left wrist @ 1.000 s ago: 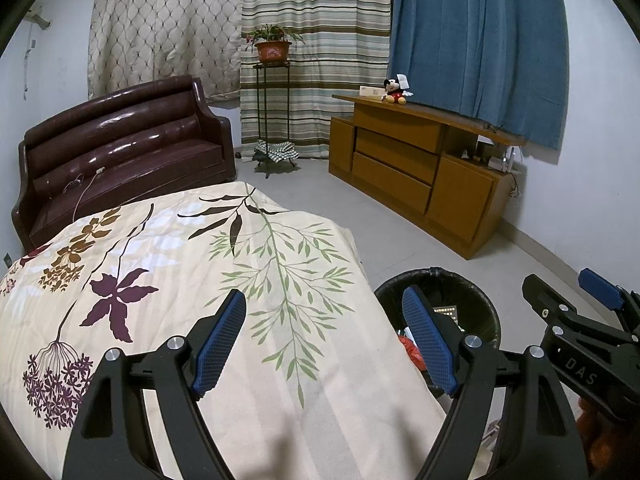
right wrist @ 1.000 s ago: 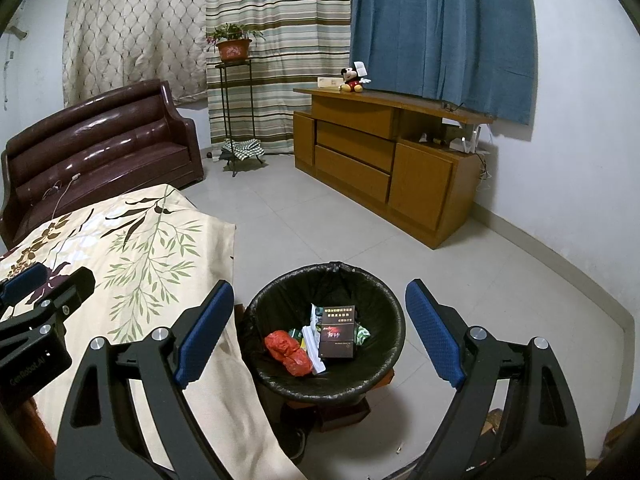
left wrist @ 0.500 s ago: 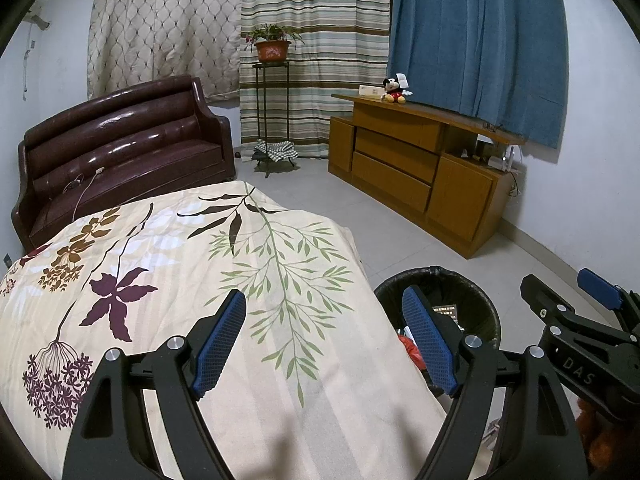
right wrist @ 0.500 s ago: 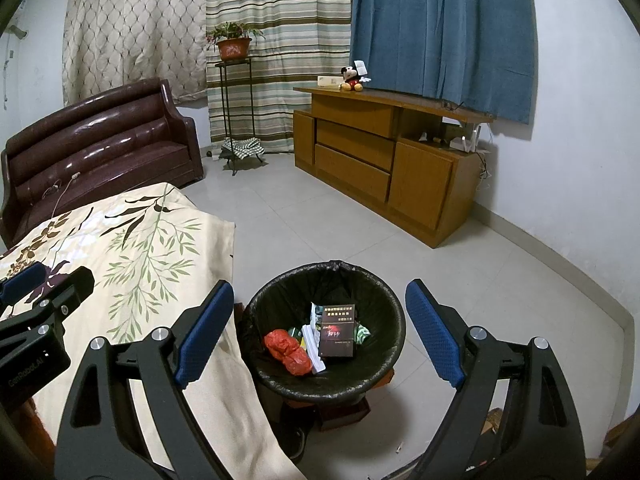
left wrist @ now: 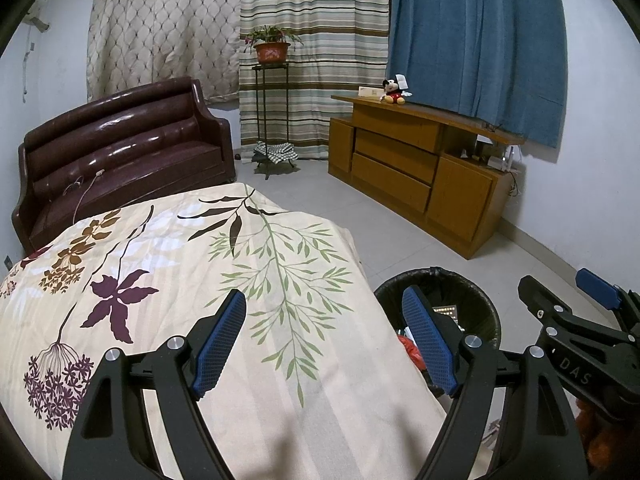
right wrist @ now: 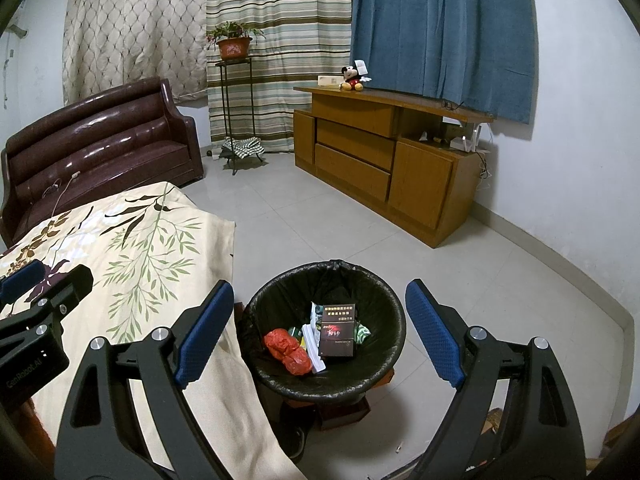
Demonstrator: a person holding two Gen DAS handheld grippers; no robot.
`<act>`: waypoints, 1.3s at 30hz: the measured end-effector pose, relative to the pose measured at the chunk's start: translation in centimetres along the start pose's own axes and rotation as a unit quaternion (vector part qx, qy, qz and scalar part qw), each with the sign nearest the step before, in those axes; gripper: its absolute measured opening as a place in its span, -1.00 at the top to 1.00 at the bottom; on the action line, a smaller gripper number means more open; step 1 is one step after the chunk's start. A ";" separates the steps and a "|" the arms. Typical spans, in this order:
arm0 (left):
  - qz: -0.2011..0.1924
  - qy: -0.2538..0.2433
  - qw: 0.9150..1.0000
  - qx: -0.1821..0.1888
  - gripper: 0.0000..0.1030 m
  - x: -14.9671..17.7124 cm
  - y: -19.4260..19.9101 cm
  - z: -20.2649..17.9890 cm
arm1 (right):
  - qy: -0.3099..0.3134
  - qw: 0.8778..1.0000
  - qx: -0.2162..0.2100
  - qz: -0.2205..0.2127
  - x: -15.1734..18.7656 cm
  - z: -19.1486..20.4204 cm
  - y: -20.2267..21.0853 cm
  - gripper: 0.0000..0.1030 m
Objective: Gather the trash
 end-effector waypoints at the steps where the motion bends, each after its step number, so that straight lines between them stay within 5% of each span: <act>1: 0.000 0.000 1.000 0.000 -0.52 0.0 0.0 0.0 | 0.000 1.000 0.000 0.000 0.0 0.0 0.0 -0.66; 39: -0.003 0.010 1.000 0.007 -0.57 -0.3 0.2 0.3 | 0.000 1.000 0.000 0.001 -0.1 0.0 0.0 -0.66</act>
Point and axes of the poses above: each gripper's, at about its wrist camera, not at the fingertips, and y roughly against the way its jaws point, z to its left, x to its underside, the point moved 6 cm from there along -y, roughly the way its jaws point, and after that the axes turned 13 degrees about -x, right-handed, at the moved point
